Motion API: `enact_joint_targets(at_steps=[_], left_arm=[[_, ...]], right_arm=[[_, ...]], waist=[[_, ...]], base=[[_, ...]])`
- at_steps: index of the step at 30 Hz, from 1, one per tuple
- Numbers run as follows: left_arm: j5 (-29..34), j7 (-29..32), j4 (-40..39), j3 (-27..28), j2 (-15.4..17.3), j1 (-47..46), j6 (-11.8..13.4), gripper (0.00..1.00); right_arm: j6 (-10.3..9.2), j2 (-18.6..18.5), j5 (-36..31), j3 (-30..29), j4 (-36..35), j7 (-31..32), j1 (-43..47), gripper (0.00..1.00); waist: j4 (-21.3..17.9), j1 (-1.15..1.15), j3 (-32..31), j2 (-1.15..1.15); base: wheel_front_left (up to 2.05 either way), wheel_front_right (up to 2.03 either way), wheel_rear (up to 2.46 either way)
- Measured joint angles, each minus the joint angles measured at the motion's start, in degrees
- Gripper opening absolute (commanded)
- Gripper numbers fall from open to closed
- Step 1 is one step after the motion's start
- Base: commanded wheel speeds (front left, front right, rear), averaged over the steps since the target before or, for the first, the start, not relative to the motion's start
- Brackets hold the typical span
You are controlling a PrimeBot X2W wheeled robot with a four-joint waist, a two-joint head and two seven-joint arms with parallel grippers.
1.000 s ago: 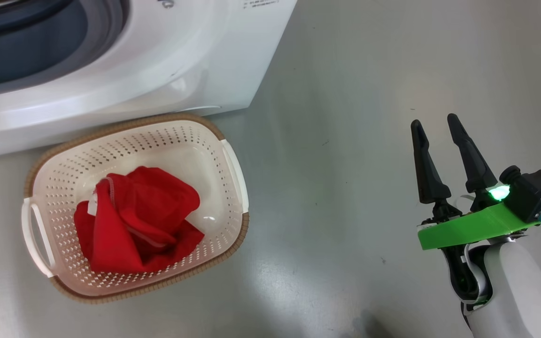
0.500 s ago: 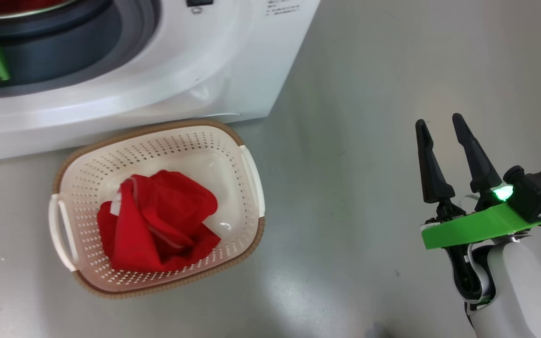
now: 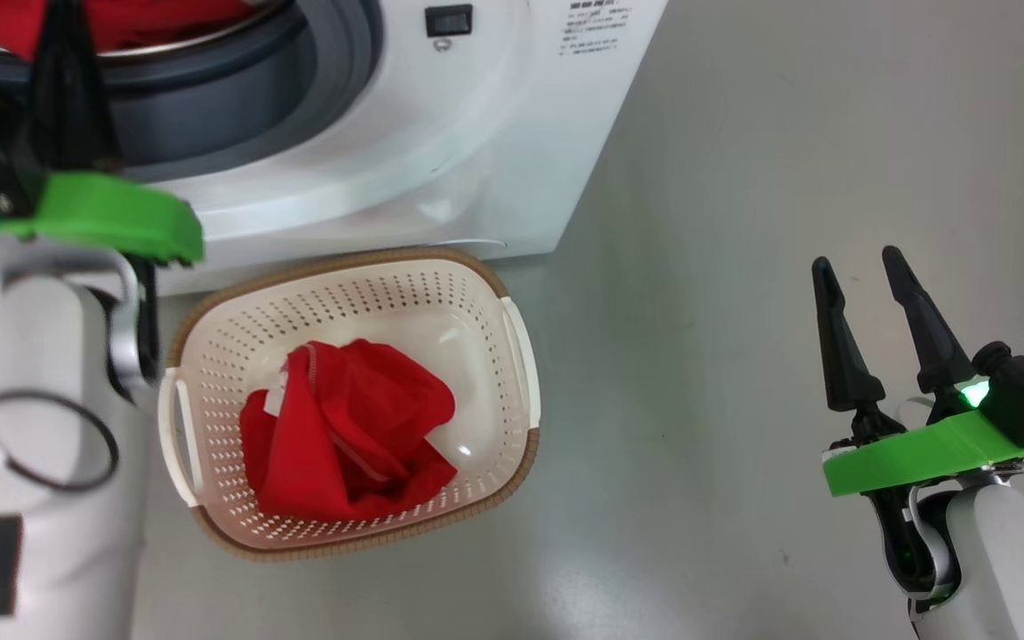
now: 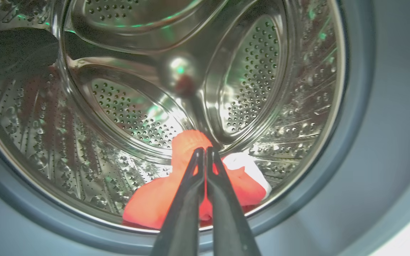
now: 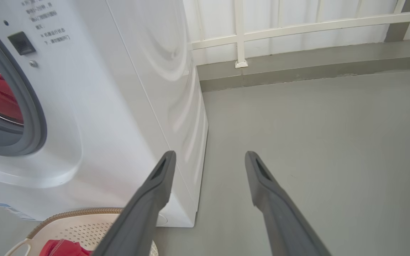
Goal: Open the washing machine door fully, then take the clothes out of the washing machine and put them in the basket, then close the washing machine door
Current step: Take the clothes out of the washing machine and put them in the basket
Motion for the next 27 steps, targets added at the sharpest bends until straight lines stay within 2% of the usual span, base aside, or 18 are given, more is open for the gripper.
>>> enact_joint_targets(at_steps=[5, 14, 19, 27], left_arm=[[0.09, 0.0, -9.27, 2.64, -2.81, 7.42, -0.11, 0.0], [0.55, 0.0, -21.2, 5.41, -5.42, 18.03, -3.52, 0.0], [0.55, -0.01, -26.79, 5.72, -5.73, 22.08, -4.58, 0.0], [-0.21, -0.1, -37.44, 5.61, -5.95, 26.22, -4.53, 0.0]], right_arm=[[0.0, -0.11, -0.05, -0.14, 0.02, 0.0, 1.2, 1.0], [0.0, -0.38, -0.05, -0.99, 0.07, 0.0, 2.62, 1.0], [0.0, -0.54, -0.07, -2.03, 0.0, 0.0, 2.8, 1.0], [0.0, -0.57, -0.18, -2.15, -0.1, 0.0, 3.42, 1.0]], waist=[[0.82, 0.0, -1.58, 0.0], [1.78, 0.0, -3.47, 0.0], [2.11, 0.0, -3.58, 0.0], [2.23, 0.0, -3.85, 0.0]], base=[[0.0, 0.0, 0.0], [0.0, 0.0, 0.0], [0.0, 0.0, 0.0], [0.0, 0.0, 0.0]])
